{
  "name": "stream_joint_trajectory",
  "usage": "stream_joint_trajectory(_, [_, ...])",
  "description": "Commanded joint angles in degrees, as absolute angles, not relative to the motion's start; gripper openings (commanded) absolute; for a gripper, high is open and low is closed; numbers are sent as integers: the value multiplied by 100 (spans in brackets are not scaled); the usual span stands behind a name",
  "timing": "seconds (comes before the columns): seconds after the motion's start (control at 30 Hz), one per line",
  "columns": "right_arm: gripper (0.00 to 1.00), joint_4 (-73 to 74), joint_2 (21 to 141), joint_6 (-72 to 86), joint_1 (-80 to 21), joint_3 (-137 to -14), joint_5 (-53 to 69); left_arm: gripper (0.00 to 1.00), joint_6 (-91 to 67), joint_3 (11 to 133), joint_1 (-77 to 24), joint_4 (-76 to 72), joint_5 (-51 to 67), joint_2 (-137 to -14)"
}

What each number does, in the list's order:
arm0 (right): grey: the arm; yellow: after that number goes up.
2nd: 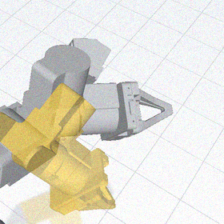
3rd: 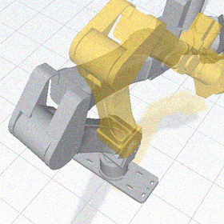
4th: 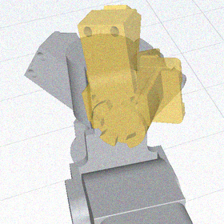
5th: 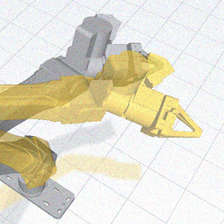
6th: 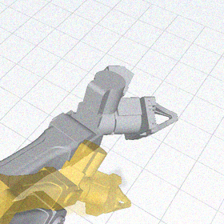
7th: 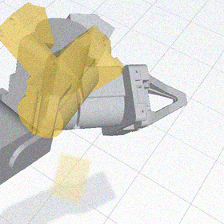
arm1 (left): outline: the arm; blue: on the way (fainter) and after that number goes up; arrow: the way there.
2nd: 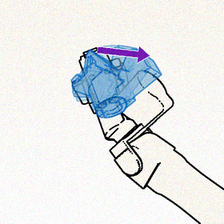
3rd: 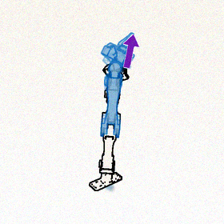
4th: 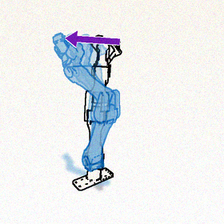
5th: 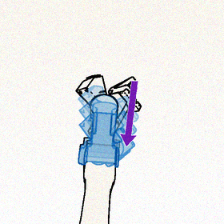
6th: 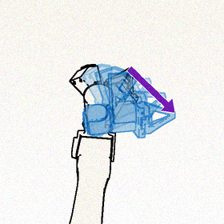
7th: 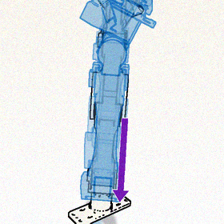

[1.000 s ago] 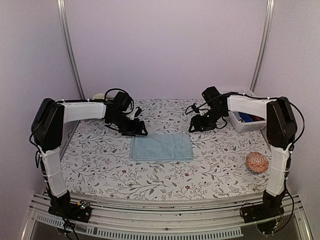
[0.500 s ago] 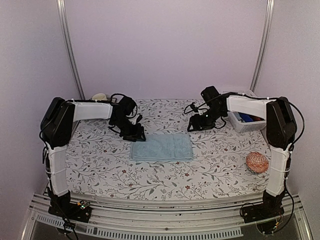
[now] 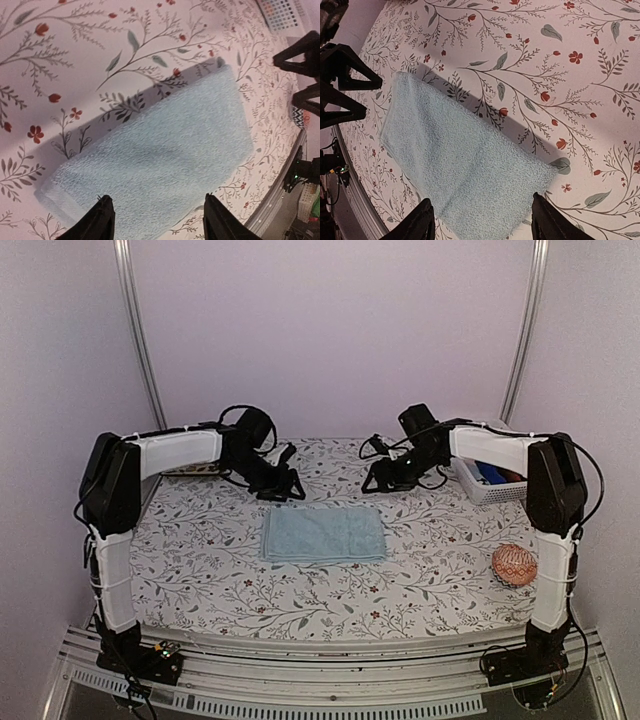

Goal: Roll the towels
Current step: Smooth out the towel at the center of the board.

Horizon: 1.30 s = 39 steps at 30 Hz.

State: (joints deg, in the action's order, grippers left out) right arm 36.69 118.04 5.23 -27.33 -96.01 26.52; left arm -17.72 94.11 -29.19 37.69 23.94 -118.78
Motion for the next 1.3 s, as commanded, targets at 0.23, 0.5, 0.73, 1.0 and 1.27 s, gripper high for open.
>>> stream_joint_trajectory(0.23, [66, 3600, 12681, 415, -2857, -10055, 3737, 57, -1525, 9294, -3085, 3808, 4057, -12307])
stream_joint_trajectory(0.5, [67, 3580, 13010, 527, -2876, -9914, 3377, 58, -1439, 8646, -3085, 4017, 3880, -12235])
stream_joint_trajectory(0.73, [67, 3703, 13288, 593, -2857, -10011, 2829, 58, -1202, 8230, -3017, 4380, 3700, -12149])
stream_joint_trajectory(1.0, [67, 3759, 13325, 641, -2822, -10046, 2635, 58, -1131, 7655, -2964, 4569, 3748, -11832])
stream_joint_trajectory(1.27, [67, 3893, 13096, 436, -2813, -10246, 3067, 67, -1184, 7867, -2919, 4501, 3614, -11774])
